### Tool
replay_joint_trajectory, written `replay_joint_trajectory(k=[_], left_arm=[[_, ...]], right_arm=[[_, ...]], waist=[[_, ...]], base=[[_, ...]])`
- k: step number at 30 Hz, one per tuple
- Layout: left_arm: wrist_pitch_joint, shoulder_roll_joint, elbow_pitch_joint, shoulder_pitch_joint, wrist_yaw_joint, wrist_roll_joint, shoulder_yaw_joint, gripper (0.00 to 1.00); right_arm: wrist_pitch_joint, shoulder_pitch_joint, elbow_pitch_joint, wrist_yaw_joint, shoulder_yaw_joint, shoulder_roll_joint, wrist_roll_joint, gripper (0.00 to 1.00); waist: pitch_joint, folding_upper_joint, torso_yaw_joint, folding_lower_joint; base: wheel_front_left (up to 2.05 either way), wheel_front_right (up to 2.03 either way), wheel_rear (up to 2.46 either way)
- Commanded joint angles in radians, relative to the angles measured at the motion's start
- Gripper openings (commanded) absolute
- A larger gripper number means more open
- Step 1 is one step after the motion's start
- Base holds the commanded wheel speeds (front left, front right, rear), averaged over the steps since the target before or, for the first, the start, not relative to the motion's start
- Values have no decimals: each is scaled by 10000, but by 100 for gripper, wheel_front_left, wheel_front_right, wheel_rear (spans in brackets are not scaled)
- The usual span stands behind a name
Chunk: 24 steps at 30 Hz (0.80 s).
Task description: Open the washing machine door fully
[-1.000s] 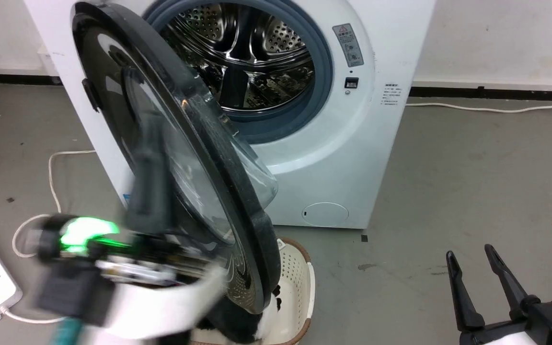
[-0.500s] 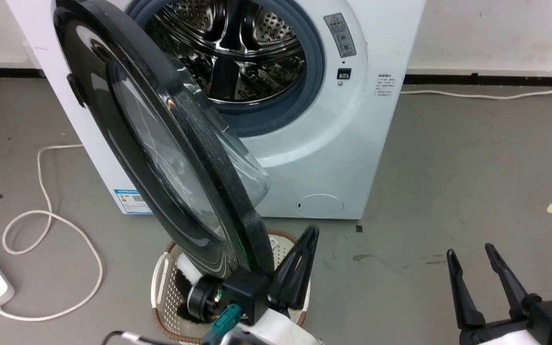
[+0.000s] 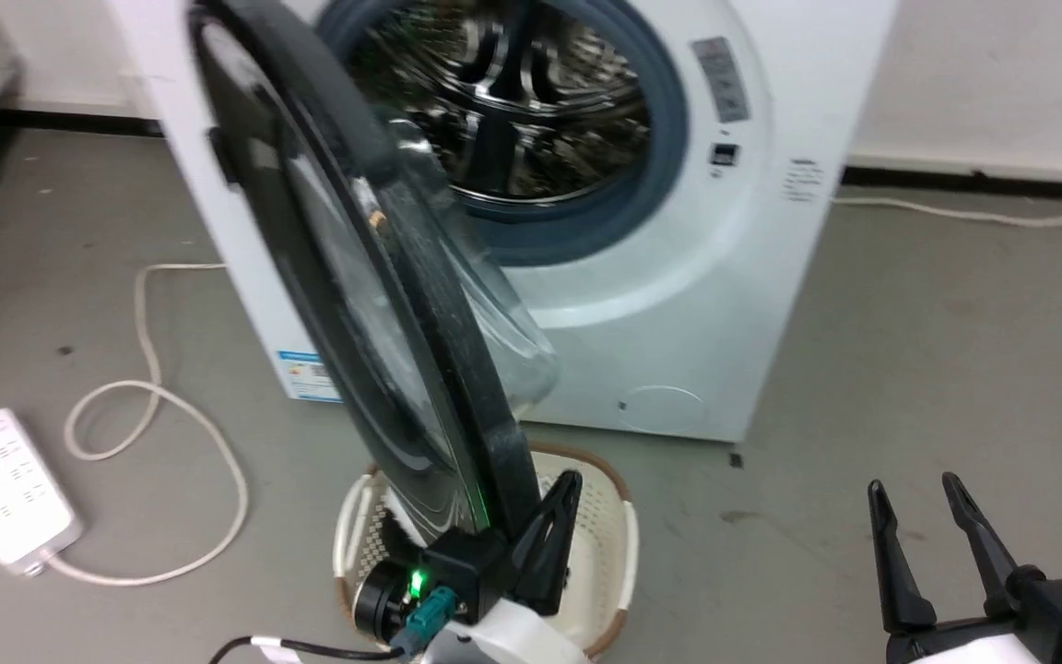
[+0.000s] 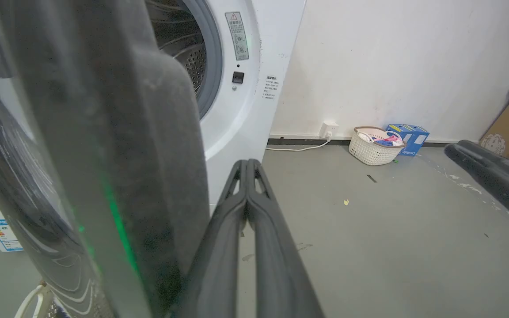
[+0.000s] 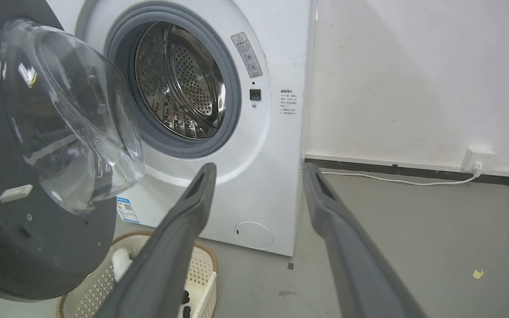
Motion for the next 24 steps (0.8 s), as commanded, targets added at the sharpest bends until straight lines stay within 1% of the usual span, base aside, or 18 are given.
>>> replay_joint_trajectory(k=[1, 7, 15, 20, 24], left_arm=[[-62, 122, 82, 168, 50, -74, 83, 0], [37, 289, 70, 414, 13, -115, -27, 0], [305, 846, -282, 627, 377, -331, 527, 0], [409, 1347, -527, 609, 678, -576, 1233, 0], [417, 1746, -581, 402, 897, -846, 1949, 0]], right_arm=[[-43, 140, 31, -7, 10, 35, 82, 100], [-43, 248, 97, -7, 42, 35, 169, 100], [-43, 324, 158, -7, 146, 35, 244, 100], [-43, 231, 168, -7, 277, 35, 180, 100], [-43, 53, 164, -7, 369, 35, -22, 100]], waist=[[-214, 0, 421, 0], [-419, 0, 1618, 0], [-409, 0, 3142, 0], [-82, 0, 3733, 0], [416, 0, 3978, 0]], base=[[0, 0, 0], [0, 0, 0], [0, 0, 0], [0, 0, 0], [0, 0, 0]])
